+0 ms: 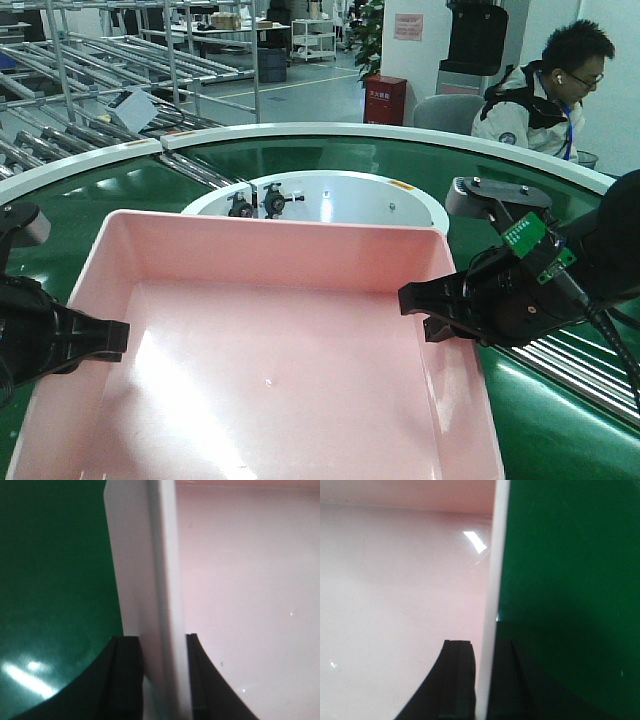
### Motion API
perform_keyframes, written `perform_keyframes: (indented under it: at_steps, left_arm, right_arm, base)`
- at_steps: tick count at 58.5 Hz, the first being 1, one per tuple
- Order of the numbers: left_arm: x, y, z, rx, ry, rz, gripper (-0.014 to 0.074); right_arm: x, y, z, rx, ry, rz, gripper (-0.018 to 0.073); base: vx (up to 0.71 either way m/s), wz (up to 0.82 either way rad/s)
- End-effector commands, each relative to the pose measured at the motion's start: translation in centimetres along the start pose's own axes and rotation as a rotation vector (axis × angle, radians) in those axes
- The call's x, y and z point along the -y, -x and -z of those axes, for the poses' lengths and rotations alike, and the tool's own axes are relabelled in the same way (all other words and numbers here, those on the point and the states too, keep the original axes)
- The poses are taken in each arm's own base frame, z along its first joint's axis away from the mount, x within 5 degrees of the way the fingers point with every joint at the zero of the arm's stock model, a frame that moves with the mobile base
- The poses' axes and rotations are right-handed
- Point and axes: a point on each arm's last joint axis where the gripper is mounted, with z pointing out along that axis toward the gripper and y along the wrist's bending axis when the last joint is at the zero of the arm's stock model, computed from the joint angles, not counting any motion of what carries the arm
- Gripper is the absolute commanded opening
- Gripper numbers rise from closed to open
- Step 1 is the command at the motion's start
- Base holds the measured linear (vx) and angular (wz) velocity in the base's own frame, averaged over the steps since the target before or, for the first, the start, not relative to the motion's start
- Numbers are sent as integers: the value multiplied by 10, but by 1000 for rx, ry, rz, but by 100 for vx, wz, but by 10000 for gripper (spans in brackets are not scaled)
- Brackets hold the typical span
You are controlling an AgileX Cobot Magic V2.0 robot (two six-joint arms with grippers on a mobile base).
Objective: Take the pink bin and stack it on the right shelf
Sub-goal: 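Hold the pink bin with both grippers while driving toward the shelf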
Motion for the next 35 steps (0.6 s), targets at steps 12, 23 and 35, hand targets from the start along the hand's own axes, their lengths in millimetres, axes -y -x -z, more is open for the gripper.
perform_keyframes:
  at_steps: [12, 23, 35]
  left_arm:
    - [9, 14, 23, 139, -38, -15, -1]
    - [9, 14, 23, 139, -38, -15, -1]
    - [10, 14, 23, 138, -39, -15, -1]
  right_arm:
    - [-2, 15, 25, 150, 5, 40, -9]
    - [-2, 15, 25, 150, 5, 40, -9]
    - [-2, 15, 25, 149, 4, 40, -9]
  base:
    - [-29, -6]
    - [-29, -17]
    - [-27, -36]
